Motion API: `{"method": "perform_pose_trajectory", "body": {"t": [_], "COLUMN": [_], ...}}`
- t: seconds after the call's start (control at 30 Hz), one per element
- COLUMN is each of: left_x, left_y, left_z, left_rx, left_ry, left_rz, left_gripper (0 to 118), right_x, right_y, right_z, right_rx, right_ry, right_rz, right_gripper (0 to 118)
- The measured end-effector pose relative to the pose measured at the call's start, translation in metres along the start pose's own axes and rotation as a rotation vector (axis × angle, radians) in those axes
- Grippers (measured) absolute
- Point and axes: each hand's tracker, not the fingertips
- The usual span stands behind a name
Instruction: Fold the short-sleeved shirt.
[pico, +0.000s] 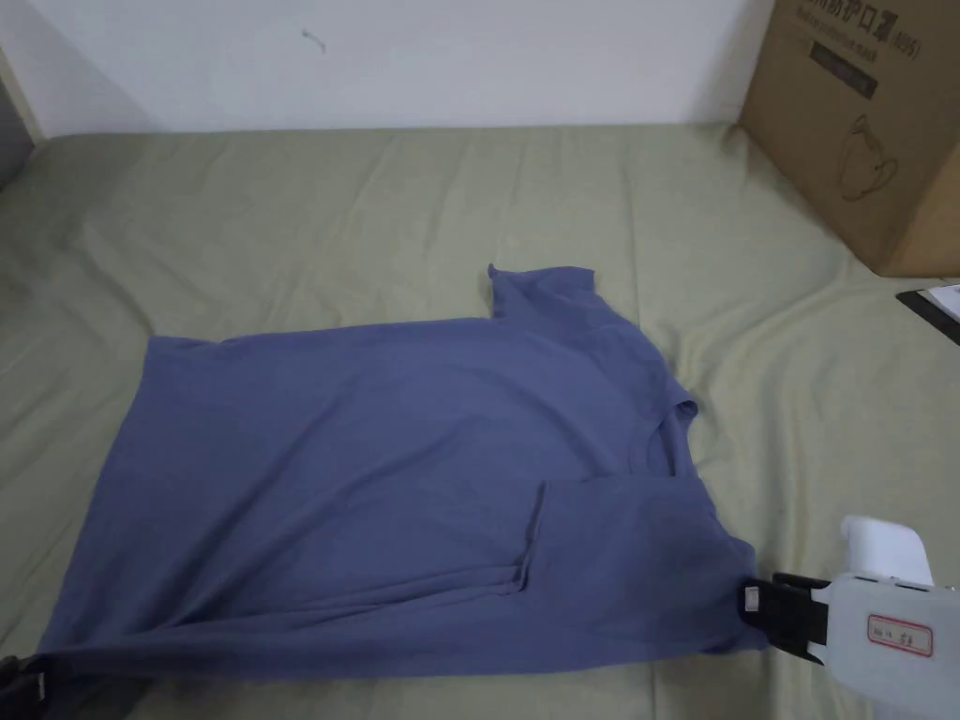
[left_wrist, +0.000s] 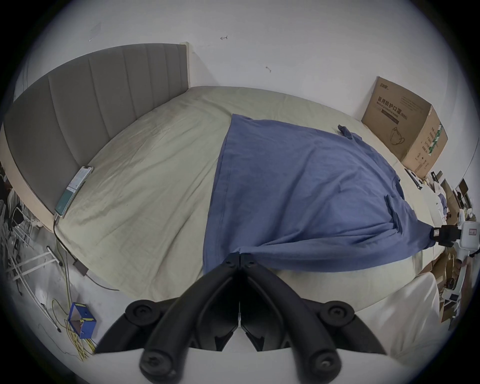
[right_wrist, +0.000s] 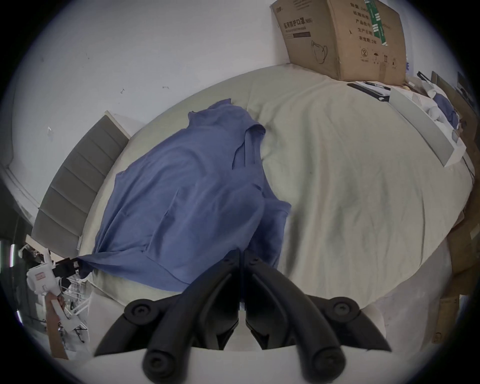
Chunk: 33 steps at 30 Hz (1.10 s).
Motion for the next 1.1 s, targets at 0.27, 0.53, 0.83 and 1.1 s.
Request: {"method": "perform_pose_trajectory", "body": {"t": [0.27,0.53,0.83,1.1], "left_x": [0.001,0.013,0.02,-0.007], "left_y": [0.038,0.116,0.136,0.094], "left_z": [-0.011,-0.08,-0.133,-0.048], "left_rx": [0.008,-0.04,-0.128,-0.02], "left_ry": [0.002,0.031,0.088,0.046], "left_rz": [0.013,-0.035,-0.086,-0.042], "left_gripper": [0,0,114,109], "right_x": [0.003,-0.001,-0.005,-0.019], "right_y": [0.041,0.111,0.126,0.097], "right_z": [-0.017,-0.066,-0.133,-0.061], "right_rx": [0.028,0.071,-0.009,0.115], "right_ry": [0.011,-0.045,-0.173,-0.077], "right_rz": [-0.061,-0.1,-0.011,0.065], "right_gripper": [2,2,53,85]}}
